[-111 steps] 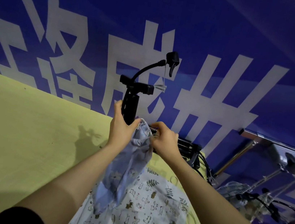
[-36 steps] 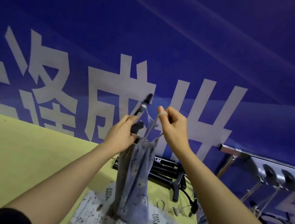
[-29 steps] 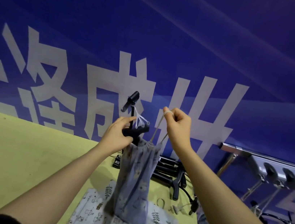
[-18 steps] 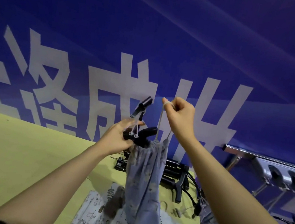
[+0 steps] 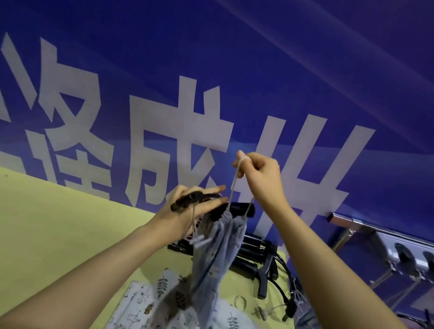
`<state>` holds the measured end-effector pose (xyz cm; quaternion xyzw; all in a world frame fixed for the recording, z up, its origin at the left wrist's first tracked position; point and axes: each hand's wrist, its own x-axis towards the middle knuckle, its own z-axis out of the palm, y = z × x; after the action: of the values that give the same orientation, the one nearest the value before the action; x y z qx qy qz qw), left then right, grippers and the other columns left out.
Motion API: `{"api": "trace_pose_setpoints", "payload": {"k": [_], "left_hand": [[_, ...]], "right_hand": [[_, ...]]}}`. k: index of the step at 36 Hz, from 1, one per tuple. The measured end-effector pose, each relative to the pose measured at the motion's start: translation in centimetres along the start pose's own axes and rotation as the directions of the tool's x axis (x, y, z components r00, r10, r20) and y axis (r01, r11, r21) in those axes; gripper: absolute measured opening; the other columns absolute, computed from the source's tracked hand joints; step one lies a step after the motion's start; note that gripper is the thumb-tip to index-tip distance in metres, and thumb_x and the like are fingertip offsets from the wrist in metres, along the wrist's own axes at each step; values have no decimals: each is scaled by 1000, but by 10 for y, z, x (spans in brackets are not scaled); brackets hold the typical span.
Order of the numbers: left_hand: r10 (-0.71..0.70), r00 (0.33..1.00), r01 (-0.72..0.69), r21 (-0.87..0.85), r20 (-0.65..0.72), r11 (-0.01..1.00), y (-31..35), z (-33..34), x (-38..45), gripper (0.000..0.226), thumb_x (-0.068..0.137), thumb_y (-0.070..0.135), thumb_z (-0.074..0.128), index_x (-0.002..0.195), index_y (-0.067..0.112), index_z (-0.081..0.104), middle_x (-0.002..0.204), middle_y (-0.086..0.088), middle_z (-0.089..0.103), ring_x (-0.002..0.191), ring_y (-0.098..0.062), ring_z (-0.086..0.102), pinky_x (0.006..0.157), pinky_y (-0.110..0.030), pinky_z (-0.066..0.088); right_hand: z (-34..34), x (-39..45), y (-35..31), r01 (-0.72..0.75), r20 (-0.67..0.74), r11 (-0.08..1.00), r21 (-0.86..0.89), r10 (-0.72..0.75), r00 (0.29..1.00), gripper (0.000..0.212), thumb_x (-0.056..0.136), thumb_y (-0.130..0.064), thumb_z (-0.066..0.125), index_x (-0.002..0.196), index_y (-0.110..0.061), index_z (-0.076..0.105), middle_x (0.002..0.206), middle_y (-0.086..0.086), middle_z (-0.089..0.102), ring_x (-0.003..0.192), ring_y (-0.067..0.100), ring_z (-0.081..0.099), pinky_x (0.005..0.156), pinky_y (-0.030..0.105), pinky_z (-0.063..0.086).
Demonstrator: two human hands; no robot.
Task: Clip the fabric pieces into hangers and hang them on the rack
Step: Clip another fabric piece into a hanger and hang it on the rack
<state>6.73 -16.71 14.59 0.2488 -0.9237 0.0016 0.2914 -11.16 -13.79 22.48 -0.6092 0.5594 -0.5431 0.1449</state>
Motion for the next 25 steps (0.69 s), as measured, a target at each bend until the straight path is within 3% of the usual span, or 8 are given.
{"api": "trace_pose_setpoints", "payload": {"k": [1, 3, 6, 10, 14, 17, 19, 25], "left_hand": [[29, 998, -28, 23, -47, 999, -1, 4, -1, 70, 92, 4, 29, 113, 69, 44, 138, 12, 42, 117, -17, 40, 98, -16, 38], [9, 1000, -9, -2, 18, 1000, -7, 9, -4, 55, 91, 12, 35, 141, 34, 37, 142, 2, 46, 113, -19, 44, 89, -34, 43], [117, 984, -107, -76, 134, 991, -6, 10, -5, 73, 78, 3, 67, 142, 18, 37, 152, -1, 33, 114, -18, 41, 88, -32, 38], [131, 957, -76, -213, 260, 974, 2, -4, -2, 61, 92, 8, 49, 147, 24, 27, 157, 13, 16, 129, -12, 38, 108, -28, 30], [-13, 954, 146, -425, 299, 894, 7, -18, 4, 44, 94, 11, 34, 135, 18, 50, 148, 8, 39, 134, -2, 34, 113, -20, 24], [-192, 959, 276, -517, 210, 810, 12, -18, 11, 30, 97, 30, 38, 101, 15, 64, 104, 0, 67, 98, -10, 60, 87, -29, 46], [-318, 932, 359, -559, 172, 748, 18, -18, 20, 29, 94, 43, 46, 84, 16, 47, 72, -1, 57, 72, -21, 58, 66, -33, 42], [-342, 841, 506, -388, 419, 770, 24, -12, 43, 55, 80, 46, 67, 121, 25, 37, 94, -8, 60, 80, -17, 57, 65, -28, 45]], "right_hand": [[1, -2, 3, -16, 1, 1000, 25, 16, 1000, 42, 97, -29, 50, 57, -18, 59, 76, 23, 66, 71, 33, 61, 58, 13, 46], [2, -4, 6, -28, 5, 997, 70, 28, 1000, 45, 97, -29, 50, 54, -21, 58, 75, 26, 65, 79, 39, 62, 64, 11, 47], [3, -5, 8, -35, -18, 993, 113, 37, 999, 47, 96, -26, 53, 49, -26, 56, 70, 29, 62, 80, 42, 62, 69, 18, 49], [-1, -6, 12, -55, -67, 988, 143, 66, 996, 48, 95, -22, 54, 48, -25, 55, 75, 31, 64, 81, 42, 62, 73, 15, 48], [-6, -8, 13, -61, -60, 992, 109, 68, 996, 43, 94, -23, 56, 52, -17, 58, 64, 24, 60, 66, 37, 58, 74, 26, 53], [-7, -10, 7, -28, -28, 996, 82, 31, 999, 40, 94, -22, 58, 62, 2, 61, 41, -9, 42, 43, 5, 37, 60, 18, 47], [-6, -11, 2, 4, -31, 998, 55, -3, 1000, 42, 93, -20, 59, 62, 7, 56, 37, -11, 38, 39, 4, 34, 50, 9, 35], [0, -11, -10, 104, -103, 994, -29, -107, 989, 42, 90, -19, 63, 54, -17, 41, 47, -9, 36, 45, 5, 34, 50, 17, 34]]}}
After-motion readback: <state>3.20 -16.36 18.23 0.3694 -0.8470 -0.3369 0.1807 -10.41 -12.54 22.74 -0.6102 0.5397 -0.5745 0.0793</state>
